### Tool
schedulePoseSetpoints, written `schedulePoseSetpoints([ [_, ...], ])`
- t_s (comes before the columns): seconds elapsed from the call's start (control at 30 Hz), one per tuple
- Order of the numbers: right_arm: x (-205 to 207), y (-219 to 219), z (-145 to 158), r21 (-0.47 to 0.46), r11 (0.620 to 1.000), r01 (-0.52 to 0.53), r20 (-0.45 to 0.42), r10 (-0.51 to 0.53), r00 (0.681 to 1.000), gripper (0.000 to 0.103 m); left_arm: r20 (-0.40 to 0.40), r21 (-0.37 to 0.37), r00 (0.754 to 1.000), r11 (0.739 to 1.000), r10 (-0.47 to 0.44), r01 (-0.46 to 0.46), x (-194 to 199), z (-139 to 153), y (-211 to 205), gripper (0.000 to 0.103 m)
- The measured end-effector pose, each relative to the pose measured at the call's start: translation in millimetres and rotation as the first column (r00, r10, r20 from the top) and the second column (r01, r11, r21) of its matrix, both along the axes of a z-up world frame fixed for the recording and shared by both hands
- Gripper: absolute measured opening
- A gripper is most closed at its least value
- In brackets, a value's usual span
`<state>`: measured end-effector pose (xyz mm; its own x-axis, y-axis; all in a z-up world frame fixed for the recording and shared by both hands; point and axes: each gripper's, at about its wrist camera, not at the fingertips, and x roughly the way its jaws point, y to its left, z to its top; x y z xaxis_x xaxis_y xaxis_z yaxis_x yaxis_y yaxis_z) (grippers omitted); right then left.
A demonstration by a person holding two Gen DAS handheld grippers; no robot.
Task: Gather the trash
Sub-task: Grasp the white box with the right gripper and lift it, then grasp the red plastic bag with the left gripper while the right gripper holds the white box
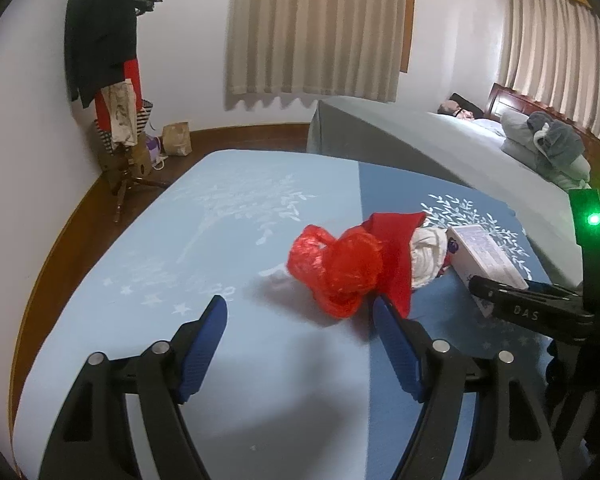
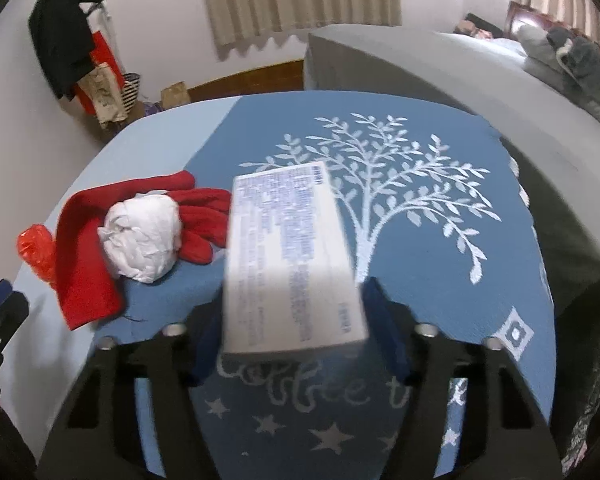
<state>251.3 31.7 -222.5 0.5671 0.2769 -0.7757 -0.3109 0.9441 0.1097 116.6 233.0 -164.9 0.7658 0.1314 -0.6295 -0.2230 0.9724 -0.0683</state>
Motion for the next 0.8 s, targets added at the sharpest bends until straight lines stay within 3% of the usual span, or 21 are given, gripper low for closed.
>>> schedulePoseSetpoints([
  [0.4, -10, -19, 14, 0.010, 1.000, 0.004, 0.027, -0.004, 1.000, 0.055, 0.018, 0.006, 1.000, 1.000, -0.011, 0.011, 29, -2, -2, 0.074],
  [0.6, -13, -21, 16, -0.002, 1.000, -0.003, 0.031, 0.003, 1.000, 0.055, 0.003, -0.048, 0.999, 0.998, -0.048, 0.048, 51, -11, 0, 0.074],
  [0.63, -14, -22, 16, -0.002, 1.000, -0.002, 0.027, 0.002, 1.000, 0.055, -0.003, -0.056, 0.998, 0.997, -0.058, 0.058, 55, -13, -1, 0.072],
  [0.73, -15, -22, 16, -0.005, 1.000, -0.002, 0.024, 0.003, 1.000, 0.055, -0.019, -0.092, 0.995, 0.991, -0.095, 0.093, 62, -18, -4, 0.052],
  [0.8, -17, -23, 16, -0.005, 1.000, -0.004, 0.023, 0.004, 1.000, 0.055, -0.011, -0.098, 0.994, 0.989, -0.112, 0.110, 62, -18, -6, 0.048],
])
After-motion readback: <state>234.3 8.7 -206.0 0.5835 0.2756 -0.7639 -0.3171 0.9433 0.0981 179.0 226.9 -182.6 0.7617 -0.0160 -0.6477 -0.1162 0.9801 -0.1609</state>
